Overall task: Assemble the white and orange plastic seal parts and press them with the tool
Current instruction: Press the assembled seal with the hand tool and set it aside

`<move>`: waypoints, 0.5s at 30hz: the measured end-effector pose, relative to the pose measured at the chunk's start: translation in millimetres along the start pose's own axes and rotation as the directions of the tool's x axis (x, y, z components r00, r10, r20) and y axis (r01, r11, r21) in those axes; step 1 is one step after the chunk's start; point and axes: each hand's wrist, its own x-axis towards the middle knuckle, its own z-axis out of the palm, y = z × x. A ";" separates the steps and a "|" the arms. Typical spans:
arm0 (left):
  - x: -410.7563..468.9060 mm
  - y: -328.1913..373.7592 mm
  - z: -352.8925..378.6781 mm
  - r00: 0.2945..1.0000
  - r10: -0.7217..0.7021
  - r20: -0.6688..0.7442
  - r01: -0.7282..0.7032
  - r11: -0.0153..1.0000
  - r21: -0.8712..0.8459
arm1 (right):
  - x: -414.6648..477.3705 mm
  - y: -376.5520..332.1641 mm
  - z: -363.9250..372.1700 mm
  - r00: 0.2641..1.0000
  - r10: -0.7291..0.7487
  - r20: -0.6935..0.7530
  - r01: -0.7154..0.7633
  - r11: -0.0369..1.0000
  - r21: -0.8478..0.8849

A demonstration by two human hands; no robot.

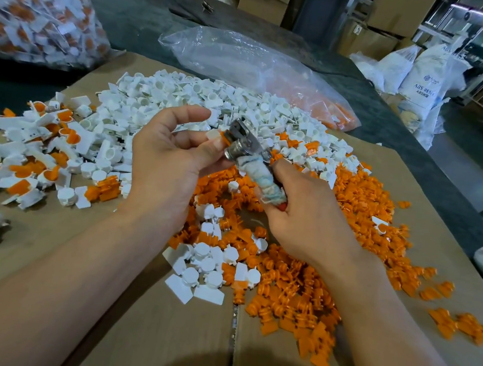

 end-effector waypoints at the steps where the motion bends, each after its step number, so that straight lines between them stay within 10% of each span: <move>1: 0.1 0.0 0.0 1.000 0.000 0.000 0.000 1.000 0.003 | -0.1 0.0 0.0 1.000 0.003 0.002 -0.003 1.000 -0.002; 15: -0.1 1.1 0.0 0.999 -0.020 -0.026 0.021 0.999 0.028 | -0.5 -3.0 1.9 1.000 -0.011 -0.018 0.010 0.999 -0.044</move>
